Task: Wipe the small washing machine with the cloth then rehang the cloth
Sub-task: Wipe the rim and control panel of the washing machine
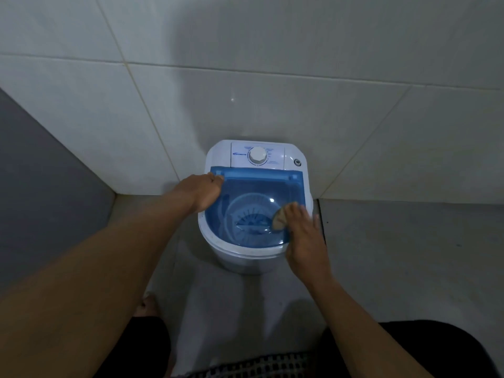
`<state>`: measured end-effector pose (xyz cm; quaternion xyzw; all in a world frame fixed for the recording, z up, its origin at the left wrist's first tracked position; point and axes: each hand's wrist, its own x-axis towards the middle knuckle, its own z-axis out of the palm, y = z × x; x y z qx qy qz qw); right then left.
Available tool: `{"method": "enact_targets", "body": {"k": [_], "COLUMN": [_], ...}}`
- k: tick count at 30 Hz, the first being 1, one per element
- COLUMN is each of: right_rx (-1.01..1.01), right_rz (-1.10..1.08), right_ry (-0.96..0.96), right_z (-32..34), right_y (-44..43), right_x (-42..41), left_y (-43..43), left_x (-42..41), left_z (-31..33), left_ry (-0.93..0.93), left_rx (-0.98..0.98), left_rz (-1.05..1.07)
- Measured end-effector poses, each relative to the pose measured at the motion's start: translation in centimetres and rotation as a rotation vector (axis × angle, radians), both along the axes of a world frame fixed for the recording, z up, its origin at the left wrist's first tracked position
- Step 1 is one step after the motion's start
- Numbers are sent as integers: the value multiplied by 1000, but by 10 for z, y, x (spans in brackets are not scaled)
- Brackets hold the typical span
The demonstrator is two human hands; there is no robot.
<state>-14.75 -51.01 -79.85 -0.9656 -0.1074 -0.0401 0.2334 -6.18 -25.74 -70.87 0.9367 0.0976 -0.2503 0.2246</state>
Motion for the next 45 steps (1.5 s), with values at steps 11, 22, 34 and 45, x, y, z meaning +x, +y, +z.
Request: {"method": "enact_targets", "body": {"k": [11,22,34,45], "right_rx": [-90,-184,-28,187], "right_rz": [201,508,42,-124], "right_ry": [-38,-81,62,65], "right_z": [7,-6,8,9], "right_y": [106,47,2,0], "right_x": [-20,-38,32,61], "left_y": [2,1,-1,-2], "left_x": [-4,-9,-10,-11], "left_z": [-12,-14,-15,-12], "left_ry": [-17,-47,-46,-58], "left_rx": [44,35,64,70], "left_rz": [-20,-38,-76,-109]}}
